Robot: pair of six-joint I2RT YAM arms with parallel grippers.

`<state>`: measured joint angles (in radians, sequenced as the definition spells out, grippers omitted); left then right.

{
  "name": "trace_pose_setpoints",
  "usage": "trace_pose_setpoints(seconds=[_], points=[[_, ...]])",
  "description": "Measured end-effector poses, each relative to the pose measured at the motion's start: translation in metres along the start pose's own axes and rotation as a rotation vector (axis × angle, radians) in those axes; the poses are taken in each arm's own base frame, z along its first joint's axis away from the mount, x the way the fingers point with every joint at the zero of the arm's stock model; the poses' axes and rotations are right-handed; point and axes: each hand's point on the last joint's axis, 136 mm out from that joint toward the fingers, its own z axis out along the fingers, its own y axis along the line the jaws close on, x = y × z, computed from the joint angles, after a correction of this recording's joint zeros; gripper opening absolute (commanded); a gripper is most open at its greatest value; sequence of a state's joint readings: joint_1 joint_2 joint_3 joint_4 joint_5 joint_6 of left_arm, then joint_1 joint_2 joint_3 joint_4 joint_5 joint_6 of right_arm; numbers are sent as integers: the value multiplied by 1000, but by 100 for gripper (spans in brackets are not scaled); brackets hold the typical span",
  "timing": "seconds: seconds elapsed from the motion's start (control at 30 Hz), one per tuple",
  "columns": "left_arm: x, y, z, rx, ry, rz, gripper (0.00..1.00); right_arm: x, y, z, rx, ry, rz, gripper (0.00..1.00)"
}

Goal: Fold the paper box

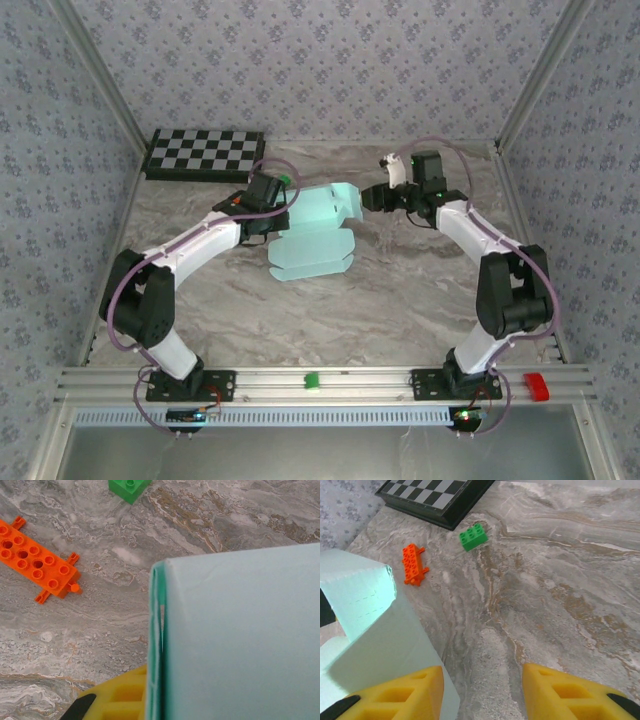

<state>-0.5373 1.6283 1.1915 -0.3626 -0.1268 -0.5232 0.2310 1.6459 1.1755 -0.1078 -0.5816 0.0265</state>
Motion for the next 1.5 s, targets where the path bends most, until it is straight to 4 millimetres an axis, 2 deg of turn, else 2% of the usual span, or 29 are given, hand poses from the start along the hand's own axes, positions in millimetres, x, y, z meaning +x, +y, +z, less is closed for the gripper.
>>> trace_pose_setpoints(seconds=[0.73,1.03,1.4,1.5], points=[[-1,-2,0,21,8,-6,0,11,57,12,-225,28,-122,48],[-1,-5,-1,36,11,-7,0,10,67,16,-256,19,-146,48],[-3,-10,-1,61,5,0,0,7,68,33,-232,-3,-147,48],[-3,-8,-1,58,4,1,0,8,67,36,-209,1,-152,45]])
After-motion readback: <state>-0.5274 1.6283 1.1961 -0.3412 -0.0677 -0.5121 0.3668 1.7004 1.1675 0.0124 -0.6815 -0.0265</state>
